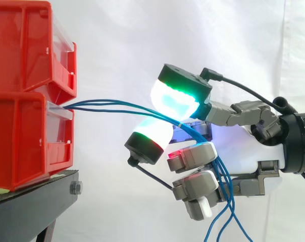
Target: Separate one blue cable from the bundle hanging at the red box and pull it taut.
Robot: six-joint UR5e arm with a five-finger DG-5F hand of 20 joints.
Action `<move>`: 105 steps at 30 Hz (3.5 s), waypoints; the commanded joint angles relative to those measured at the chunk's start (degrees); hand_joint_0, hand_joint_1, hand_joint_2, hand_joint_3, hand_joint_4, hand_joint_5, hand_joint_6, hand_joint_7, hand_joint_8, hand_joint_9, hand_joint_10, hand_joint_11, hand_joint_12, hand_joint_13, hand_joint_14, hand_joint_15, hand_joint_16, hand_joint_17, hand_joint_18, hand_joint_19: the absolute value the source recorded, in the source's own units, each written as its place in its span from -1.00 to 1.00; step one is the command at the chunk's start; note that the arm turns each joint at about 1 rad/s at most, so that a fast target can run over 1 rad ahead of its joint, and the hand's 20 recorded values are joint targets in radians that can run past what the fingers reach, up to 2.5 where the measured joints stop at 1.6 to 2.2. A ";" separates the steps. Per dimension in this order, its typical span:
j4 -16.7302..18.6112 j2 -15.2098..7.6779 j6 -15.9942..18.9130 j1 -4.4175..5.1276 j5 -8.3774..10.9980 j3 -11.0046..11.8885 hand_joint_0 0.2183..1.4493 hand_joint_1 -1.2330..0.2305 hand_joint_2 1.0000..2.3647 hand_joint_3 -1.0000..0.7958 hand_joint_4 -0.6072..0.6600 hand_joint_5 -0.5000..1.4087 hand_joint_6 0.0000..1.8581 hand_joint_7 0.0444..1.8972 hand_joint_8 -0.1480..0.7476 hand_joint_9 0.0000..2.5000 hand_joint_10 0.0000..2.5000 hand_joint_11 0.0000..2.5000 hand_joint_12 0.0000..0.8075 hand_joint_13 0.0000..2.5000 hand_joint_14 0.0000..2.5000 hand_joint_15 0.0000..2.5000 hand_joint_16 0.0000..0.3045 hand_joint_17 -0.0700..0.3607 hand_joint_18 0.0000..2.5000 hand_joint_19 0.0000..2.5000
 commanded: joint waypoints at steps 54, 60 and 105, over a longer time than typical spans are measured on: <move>0.11 0.00 0.00 0.02 0.07 -0.01 -0.23 -0.67 -1.00 -0.44 -0.22 -0.65 -0.01 0.08 -0.23 0.01 -0.99 0.32 -0.22 -0.04 -0.98 0.11 -0.71 -0.21 -0.18 -0.32; 0.11 0.00 0.26 0.02 -0.01 -0.01 -0.25 -0.68 -1.00 -0.44 -0.21 -0.65 -0.01 0.07 -0.23 0.01 -1.00 0.31 -0.22 -0.04 -0.98 0.11 -0.71 -0.21 -0.19 -0.32; 0.11 0.00 0.88 0.20 0.07 -0.01 -0.59 -0.34 -1.00 -0.44 -0.06 -0.63 -0.08 0.01 -0.08 0.02 -0.93 0.26 -0.09 -0.03 -0.99 0.10 -0.65 -0.11 -0.19 -0.30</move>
